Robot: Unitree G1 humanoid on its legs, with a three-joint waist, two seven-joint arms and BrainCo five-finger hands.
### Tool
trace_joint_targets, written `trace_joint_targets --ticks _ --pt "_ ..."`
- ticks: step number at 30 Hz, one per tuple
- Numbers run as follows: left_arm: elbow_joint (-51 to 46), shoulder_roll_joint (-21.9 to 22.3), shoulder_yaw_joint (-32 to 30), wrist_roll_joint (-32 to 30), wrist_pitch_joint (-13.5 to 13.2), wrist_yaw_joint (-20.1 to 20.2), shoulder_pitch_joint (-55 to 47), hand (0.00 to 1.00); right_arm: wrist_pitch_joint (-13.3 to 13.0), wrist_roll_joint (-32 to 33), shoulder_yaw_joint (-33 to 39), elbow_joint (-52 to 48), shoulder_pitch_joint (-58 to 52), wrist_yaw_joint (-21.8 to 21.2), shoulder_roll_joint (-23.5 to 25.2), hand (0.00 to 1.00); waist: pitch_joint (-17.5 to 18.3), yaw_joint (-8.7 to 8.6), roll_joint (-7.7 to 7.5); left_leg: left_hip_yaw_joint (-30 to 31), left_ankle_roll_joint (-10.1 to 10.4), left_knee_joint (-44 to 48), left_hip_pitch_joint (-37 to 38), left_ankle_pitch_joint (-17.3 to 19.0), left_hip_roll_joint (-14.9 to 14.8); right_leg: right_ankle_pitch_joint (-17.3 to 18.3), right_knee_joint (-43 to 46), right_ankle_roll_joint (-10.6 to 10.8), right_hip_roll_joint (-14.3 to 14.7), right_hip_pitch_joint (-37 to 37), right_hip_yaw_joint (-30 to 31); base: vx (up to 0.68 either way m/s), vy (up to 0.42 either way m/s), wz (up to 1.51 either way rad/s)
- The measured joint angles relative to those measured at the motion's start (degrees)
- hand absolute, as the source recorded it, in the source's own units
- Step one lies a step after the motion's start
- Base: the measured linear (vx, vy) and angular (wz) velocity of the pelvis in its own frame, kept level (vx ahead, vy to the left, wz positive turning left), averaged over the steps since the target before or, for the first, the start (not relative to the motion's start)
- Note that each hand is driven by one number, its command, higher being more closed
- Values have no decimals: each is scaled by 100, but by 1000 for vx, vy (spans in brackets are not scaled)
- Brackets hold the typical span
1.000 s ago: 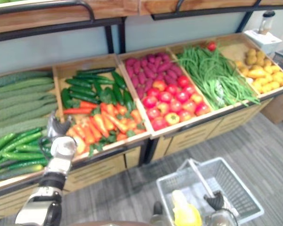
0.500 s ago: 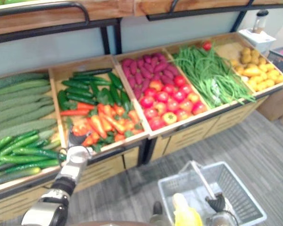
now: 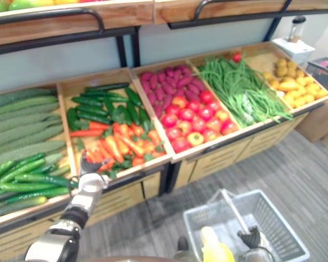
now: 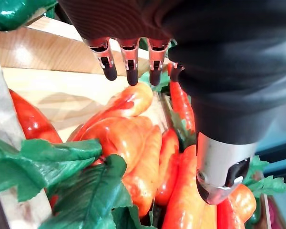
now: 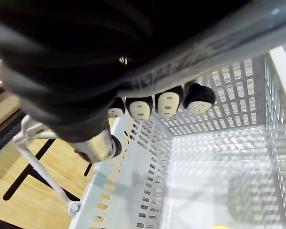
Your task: Pick vegetable in the basket
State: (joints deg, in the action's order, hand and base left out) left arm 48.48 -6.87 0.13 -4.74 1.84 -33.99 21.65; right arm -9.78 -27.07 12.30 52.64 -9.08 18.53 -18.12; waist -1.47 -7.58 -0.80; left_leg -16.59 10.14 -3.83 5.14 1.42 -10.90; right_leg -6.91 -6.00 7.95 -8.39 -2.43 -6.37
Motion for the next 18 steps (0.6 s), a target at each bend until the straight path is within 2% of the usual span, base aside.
trace_joint_targets --ticks 9,18 --pt "531 4 -70 14 -2 -113 60 0 36 1 -53 11 0 135 3 100 5 2 4 -2 0 -4 4 0 -1 -1 0 1 1 2 0 0 0 0" --pt "1476 -15 -710 9 59 -124 446 0 31 13 -204 0 70 134 -11 100 1 -40 5 -156 16 4 42 12 -19 -1 -1 -1 36 -58 151 -4 -2 -8"
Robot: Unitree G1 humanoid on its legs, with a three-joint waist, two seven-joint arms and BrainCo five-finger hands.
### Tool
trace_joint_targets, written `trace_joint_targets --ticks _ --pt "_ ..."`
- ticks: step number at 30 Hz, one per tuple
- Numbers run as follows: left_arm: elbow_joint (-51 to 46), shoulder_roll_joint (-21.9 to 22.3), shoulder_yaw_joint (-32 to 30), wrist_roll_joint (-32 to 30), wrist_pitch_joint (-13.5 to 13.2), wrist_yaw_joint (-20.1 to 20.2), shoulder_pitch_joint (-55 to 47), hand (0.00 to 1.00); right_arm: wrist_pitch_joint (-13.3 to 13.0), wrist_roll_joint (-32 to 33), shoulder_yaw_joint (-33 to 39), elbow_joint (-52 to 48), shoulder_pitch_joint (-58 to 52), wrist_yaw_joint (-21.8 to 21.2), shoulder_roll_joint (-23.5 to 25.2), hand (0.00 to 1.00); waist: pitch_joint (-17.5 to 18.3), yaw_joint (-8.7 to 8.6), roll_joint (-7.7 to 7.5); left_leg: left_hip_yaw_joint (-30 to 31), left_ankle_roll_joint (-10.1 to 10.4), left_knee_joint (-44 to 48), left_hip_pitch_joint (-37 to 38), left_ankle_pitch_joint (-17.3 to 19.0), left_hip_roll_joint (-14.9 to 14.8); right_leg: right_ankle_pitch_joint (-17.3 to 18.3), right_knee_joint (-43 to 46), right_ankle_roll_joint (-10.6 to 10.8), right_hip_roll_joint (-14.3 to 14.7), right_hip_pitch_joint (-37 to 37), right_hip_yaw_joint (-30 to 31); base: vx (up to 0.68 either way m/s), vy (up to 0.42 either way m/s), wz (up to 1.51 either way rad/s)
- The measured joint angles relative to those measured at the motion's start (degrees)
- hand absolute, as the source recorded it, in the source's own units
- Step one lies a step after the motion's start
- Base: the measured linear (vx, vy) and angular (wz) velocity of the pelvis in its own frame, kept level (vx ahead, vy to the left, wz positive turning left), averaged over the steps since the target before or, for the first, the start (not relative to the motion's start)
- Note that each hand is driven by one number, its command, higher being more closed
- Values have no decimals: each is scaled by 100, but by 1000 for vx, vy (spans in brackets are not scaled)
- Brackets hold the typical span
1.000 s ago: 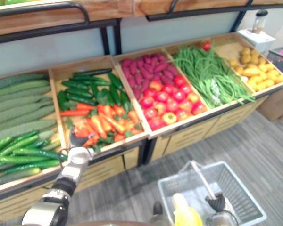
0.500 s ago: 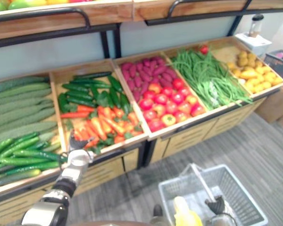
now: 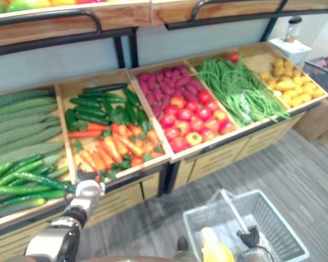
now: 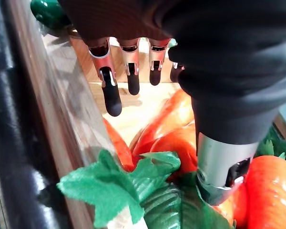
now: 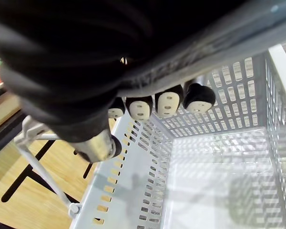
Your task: Pick vegetable in the basket
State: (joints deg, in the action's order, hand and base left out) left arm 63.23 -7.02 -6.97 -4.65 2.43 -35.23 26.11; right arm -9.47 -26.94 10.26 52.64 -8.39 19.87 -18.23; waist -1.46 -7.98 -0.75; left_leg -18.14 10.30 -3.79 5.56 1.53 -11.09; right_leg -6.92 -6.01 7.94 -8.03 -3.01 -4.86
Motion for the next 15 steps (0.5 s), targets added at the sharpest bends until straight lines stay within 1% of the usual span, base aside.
trace_joint_targets --ticks 2,3,5,6,7,8,9,11,15 --pt "224 -27 -249 3 71 -51 105 0 -31 0 -136 -70 -1 -24 -71 100 -11 -15 30 -178 24 22 8 46 -29 -19 0 -23 50 -107 152 -14 -10 -37" --pt "245 -32 -261 3 72 -80 105 0 -61 -2 -182 -118 -12 -55 -117 100 -16 -26 48 -214 32 37 1 69 -39 -20 0 -29 64 -142 199 -4 -12 -37" --pt "294 -41 -439 4 78 -207 105 0 -110 -2 -206 -311 -78 -175 -249 100 -54 -67 145 -337 54 127 -30 148 -73 -4 0 -52 107 -213 309 9 -12 -33" --pt "341 -44 -595 10 129 -253 106 0 -126 -3 -234 -416 -113 -216 -374 100 -71 -96 199 -458 71 142 -42 181 -92 -1 1 -57 140 -291 408 25 -11 -46" --pt "414 -58 -755 37 170 -291 108 100 -136 -3 -237 -546 -144 -291 -484 100 -82 -128 304 -558 99 151 -40 205 -118 -4 5 -61 184 -363 523 43 -13 -47" --pt "438 -65 -812 105 184 -314 108 100 -139 -4 -237 -592 -157 -305 -536 100 -91 -143 363 -617 110 155 -40 212 -136 -4 8 -61 205 -395 558 65 -26 -52" --pt "497 -80 -1016 243 193 -415 133 100 -156 -4 -239 -728 -221 -418 -670 100 -110 -181 520 -739 131 170 -69 225 -194 7 33 -82 286 -516 657 57 -32 -38" --pt "511 -173 -1174 377 187 -561 151 100 -189 -4 -241 -757 -245 -481 -728 100 -122 -221 574 -781 139 200 -148 221 -247 23 79 -106 353 -649 703 30 -35 -25" --pt "512 -361 -1379 467 184 -692 226 100 -291 2 -241 -792 -414 -557 -835 100 -142 -279 574 -789 181 206 -242 179 -311 54 109 -118 423 -773 721 10 -53 -7"
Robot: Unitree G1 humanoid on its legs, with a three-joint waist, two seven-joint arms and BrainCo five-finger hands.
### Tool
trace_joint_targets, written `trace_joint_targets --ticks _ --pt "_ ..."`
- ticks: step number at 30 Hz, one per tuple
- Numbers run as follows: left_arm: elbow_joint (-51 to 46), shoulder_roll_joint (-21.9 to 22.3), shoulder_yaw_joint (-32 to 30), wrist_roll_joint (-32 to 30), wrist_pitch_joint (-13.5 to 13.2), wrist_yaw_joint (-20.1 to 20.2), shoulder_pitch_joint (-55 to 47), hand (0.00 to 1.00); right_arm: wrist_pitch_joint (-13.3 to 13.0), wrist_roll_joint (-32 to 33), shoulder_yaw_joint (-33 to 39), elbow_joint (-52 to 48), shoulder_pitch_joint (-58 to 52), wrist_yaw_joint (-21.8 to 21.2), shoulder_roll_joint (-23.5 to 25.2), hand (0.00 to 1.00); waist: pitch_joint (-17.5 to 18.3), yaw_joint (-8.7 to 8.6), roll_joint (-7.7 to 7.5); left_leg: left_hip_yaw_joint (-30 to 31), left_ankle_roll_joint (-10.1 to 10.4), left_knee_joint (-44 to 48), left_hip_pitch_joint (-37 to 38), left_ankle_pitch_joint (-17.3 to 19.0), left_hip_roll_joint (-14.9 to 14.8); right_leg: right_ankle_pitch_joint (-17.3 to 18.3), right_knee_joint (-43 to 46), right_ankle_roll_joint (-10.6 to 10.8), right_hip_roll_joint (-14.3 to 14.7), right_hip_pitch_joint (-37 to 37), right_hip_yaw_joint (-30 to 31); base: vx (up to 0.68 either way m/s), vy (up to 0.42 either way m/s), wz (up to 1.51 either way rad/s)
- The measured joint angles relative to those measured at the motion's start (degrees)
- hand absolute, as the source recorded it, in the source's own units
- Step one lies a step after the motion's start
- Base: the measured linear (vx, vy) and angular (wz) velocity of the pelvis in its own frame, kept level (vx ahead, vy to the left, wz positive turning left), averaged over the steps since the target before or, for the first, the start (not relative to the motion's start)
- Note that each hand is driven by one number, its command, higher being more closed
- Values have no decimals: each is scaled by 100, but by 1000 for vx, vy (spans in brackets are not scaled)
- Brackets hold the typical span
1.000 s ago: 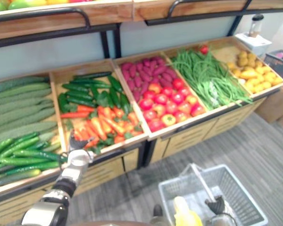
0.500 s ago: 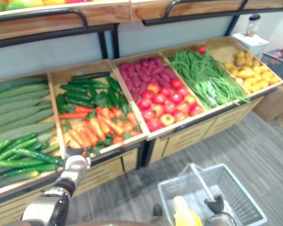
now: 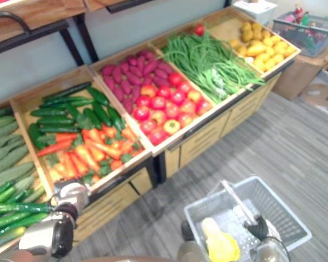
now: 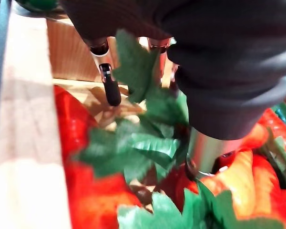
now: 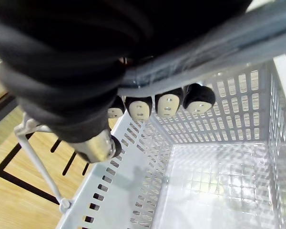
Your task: Pick vegetable in the basket
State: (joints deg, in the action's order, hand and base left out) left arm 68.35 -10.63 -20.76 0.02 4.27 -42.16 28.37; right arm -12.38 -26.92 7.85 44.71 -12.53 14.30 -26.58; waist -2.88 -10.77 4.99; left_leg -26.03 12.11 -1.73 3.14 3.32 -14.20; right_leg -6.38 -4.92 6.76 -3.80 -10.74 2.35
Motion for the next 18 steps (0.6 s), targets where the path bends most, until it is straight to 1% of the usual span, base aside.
trace_joint_targets --ticks 2,6,8,10,12,17,18 --pt "2 -50 -3 159 -30 4 6 100 -44 1 -24 0 -124 -2 -8 100 -24 -14 -37 0 0 22 7 0 14 1 -21 1 -19 7 5 -6 -9 -2" --pt "4 -57 -55 208 -141 18 12 100 -44 0 -105 8 -224 -76 -6 100 -103 -21 -144 15 -2 99 15 1 89 0 -125 2 -114 90 -9 -12 1 -2" --pt "-6 -61 -54 224 -223 75 8 100 -44 -1 -105 8 -292 -97 -5 100 -127 -33 -180 33 -28 100 22 28 107 1 -135 3 -146 117 -49 -29 3 8" --pt "-11 -78 -52 417 -317 190 30 100 -44 -1 -105 8 -328 -103 -3 100 -159 -35 -222 93 -48 101 35 74 126 -3 -136 9 -180 171 -97 -25 3 12" --pt "-6 -72 -47 436 -332 287 35 100 -43 -1 -105 12 -373 -105 3 100 -209 -51 -258 177 -52 100 115 121 124 -7 -138 15 -195 308 -171 -10 -2 18" --pt "-35 -35 18 421 -357 305 91 100 -43 -5 -113 97 -314 -105 31 100 -223 -32 -246 286 -44 101 130 166 108 -42 -111 9 -199 413 -267 35 -4 12" --pt "-69 -32 19 422 -348 325 118 100 -42 -5 -113 131 -276 -104 56 100 -234 -29 -241 312 -46 99 148 162 103 -65 -110 36 -198 421 -300 66 -7 15"
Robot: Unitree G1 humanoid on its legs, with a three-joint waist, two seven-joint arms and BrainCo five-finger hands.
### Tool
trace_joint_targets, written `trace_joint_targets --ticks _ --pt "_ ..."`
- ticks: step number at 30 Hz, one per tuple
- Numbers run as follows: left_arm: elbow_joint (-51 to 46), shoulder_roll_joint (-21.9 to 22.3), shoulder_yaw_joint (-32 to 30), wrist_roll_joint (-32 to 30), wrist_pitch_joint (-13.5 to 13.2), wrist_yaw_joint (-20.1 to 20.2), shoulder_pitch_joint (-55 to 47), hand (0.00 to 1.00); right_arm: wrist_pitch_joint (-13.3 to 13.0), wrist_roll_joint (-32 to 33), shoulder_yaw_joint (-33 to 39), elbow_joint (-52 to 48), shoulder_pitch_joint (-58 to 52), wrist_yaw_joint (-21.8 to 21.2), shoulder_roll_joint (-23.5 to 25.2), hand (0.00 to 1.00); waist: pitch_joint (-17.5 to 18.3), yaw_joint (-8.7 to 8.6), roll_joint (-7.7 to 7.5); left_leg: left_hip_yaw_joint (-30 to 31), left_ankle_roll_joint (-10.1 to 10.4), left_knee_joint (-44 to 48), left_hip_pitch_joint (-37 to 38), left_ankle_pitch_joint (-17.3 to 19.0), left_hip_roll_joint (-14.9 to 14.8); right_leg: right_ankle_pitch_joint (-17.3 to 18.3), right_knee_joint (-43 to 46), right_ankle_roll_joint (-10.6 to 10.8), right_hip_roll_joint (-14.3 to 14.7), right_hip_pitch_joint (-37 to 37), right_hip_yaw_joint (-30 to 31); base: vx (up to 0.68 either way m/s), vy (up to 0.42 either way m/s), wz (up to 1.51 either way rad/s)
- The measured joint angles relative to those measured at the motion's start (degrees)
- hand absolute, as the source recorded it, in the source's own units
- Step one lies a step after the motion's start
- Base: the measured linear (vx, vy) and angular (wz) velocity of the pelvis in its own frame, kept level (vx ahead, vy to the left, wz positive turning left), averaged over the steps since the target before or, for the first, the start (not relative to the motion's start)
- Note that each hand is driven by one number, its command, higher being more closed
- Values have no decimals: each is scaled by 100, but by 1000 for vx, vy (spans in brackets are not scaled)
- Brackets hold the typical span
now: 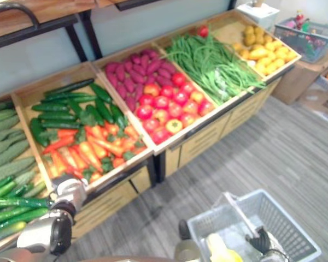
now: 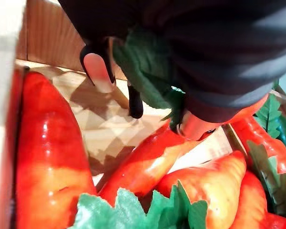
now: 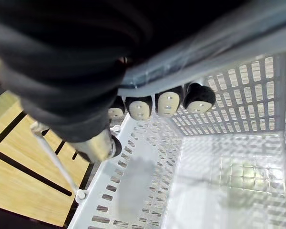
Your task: Pick vegetable in the basket
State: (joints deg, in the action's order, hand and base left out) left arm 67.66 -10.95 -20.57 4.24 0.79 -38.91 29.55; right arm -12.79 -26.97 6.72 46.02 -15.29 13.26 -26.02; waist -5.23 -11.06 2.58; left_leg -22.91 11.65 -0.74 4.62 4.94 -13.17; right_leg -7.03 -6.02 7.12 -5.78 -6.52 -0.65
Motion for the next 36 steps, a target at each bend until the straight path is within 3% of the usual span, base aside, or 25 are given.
trace_joint_targets --ticks 3,6,20,28,36 --pt "-167 -11 4 -14 119 118 130 100 4 -1 -2 58 212 1 47 100 -129 19 61 111 -1 -7 50 -3 -4 -9 1 11 -11 122 -111 45 -6 17" --pt "-396 -45 24 -28 119 175 275 100 5 -2 1 162 420 7 106 100 -195 34 -12 266 -11 -7 31 -17 -4 -3 2 5 -31 195 -267 7 -10 21" --pt "-1636 -269 398 -339 57 106 527 100 8 -2 -3 207 623 63 343 100 -104 244 -57 725 -73 4 -68 -204 43 -3 26 -2 -133 386 -655 -46 -16 16" --pt "-2824 -242 585 -1018 54 -15 348 100 69 -10 -40 208 546 72 491 100 215 349 -221 842 -85 -53 -142 -258 72 -11 10 5 -158 382 -745 -17 -4 6" --pt "-4109 -152 881 -1848 70 -62 -424 100 80 -38 -39 208 618 83 492 100 253 394 -238 963 -115 -107 -140 -278 176 -19 6 14 -256 439 -860 16 13 8"
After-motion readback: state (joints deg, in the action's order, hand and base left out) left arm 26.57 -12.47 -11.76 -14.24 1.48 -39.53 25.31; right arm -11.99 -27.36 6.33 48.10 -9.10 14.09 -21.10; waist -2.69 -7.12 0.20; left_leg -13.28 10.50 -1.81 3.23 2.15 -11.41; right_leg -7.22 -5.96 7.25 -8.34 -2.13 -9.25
